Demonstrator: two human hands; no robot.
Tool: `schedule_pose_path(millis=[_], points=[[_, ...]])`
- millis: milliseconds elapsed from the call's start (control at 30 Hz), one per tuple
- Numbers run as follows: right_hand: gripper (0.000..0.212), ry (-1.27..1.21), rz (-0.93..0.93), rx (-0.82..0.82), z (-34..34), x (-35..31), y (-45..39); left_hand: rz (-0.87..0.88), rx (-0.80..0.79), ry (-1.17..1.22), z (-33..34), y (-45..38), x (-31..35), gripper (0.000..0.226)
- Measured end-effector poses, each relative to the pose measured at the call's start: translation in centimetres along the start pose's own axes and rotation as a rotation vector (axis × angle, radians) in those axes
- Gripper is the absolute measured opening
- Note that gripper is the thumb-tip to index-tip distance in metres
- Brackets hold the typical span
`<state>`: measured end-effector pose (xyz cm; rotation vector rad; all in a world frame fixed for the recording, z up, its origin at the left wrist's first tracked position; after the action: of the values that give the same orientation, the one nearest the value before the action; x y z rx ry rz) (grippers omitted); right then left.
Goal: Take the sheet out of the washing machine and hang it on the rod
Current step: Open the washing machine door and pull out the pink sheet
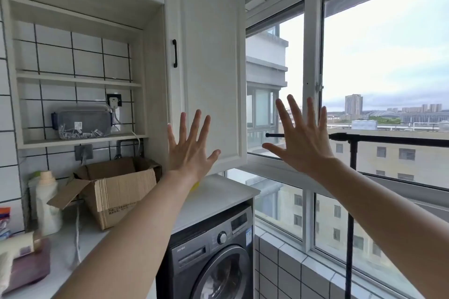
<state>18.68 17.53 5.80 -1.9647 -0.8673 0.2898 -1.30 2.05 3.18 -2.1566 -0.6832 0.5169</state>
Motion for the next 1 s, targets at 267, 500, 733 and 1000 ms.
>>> schedule_pose_path(millis=[267, 500, 733, 1000], points=[[0.081, -0.037, -0.082, 0.057, 3.0, 1.0, 1.4, 0.106, 0.161, 0.068, 2.7, 0.8, 3.0, 0.063], [0.066, -0.098, -0.149, -0.005, 8.5, 0.3, 2.9, 0.183, 0.19, 0.094, 7.7, 1.9, 4.4, 0.048], [0.051, -0.152, -0.196, -0.053, 16.8, -1.7, 4.2, 0.225, 0.179, 0.164, 15.2, 2.5, 4.2, 0.034], [0.045, -0.243, -0.144, -0.25, 30.4, -5.6, 7.2, 0.151, -0.046, 0.227, 28.6, 4.1, 3.0, 0.026]])
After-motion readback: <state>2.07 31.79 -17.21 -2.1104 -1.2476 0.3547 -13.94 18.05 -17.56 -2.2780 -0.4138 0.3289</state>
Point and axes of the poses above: each hand's wrist, its own y-axis away from the middle knuckle, its own z-axis out of the palm, x = y × z, the point moved 4 cm from there along -y, towards the middle knuckle, and after that the axes turned 2 degrees about z, right-handed, at the moved point
